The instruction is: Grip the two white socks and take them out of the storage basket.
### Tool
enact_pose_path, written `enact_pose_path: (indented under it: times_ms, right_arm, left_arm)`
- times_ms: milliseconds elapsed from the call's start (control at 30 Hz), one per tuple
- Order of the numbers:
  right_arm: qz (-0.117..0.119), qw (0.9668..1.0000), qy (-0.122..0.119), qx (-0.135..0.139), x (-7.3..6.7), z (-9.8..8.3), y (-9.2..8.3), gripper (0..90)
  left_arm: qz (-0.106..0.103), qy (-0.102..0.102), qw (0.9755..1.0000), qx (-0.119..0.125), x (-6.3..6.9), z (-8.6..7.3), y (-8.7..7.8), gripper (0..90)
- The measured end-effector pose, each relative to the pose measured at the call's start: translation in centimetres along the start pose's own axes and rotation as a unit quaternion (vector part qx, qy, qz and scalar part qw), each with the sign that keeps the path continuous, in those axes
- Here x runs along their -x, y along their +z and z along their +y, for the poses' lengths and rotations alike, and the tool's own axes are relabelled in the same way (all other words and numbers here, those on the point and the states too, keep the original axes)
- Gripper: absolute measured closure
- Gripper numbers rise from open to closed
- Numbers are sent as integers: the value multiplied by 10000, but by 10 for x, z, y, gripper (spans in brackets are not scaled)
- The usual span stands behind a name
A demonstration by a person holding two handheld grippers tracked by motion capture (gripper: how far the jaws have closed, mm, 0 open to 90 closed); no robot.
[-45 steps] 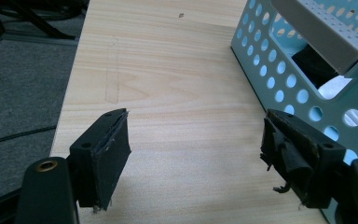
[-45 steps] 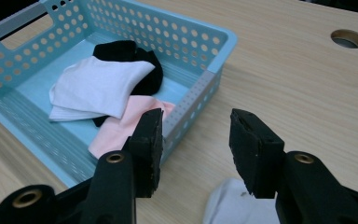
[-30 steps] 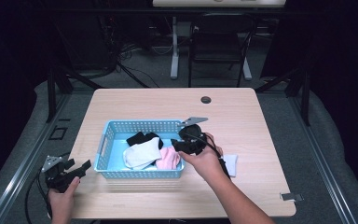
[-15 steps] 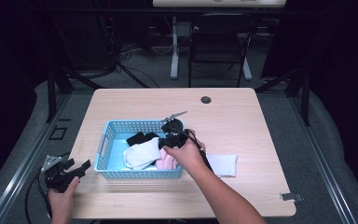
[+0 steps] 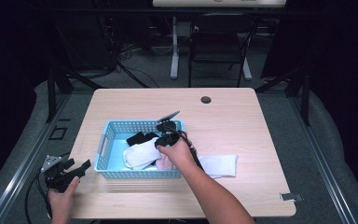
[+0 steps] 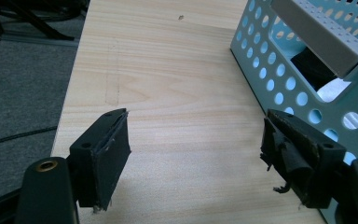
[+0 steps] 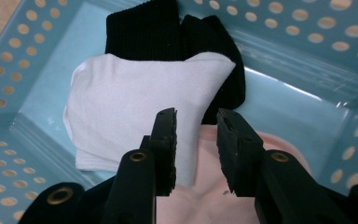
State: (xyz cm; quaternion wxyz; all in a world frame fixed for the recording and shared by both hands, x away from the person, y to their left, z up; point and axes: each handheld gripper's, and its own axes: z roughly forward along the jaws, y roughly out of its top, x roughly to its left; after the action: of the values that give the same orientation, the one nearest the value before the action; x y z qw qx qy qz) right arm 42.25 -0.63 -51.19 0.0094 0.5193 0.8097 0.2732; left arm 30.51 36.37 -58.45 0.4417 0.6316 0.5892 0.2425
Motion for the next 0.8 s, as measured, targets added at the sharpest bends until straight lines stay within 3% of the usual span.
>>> enact_pose_path:
  times_ms: [67,167,300,533,667,700,800]
  right_arm:
    - [0,9999,101,-40,-1,1,4,685]
    - [6,9994,73,-340,-2,4,8,725]
    - [-51,9990,48,-449,-4,5,15,727]
    - [14,9989,141,-457,-5,5,21,776]
    - [57,9985,-24,-543,-5,6,19,850]
    - [82,9991,22,-408,-7,5,18,867]
    - [104,9992,-157,-359,-9,5,12,880]
  left_arm:
    - [-1,-4,10000,0,0,0,0,234]
    - [-6,5,10000,-2,0,0,0,234]
    - [-6,-6,10000,-22,0,0,-1,234]
    - [-7,-3,10000,-23,0,0,0,234]
    - [-11,3,10000,3,0,0,0,234]
    - [-9,-4,10000,2,0,0,0,233]
    - [-10,-3,10000,4,0,0,0,234]
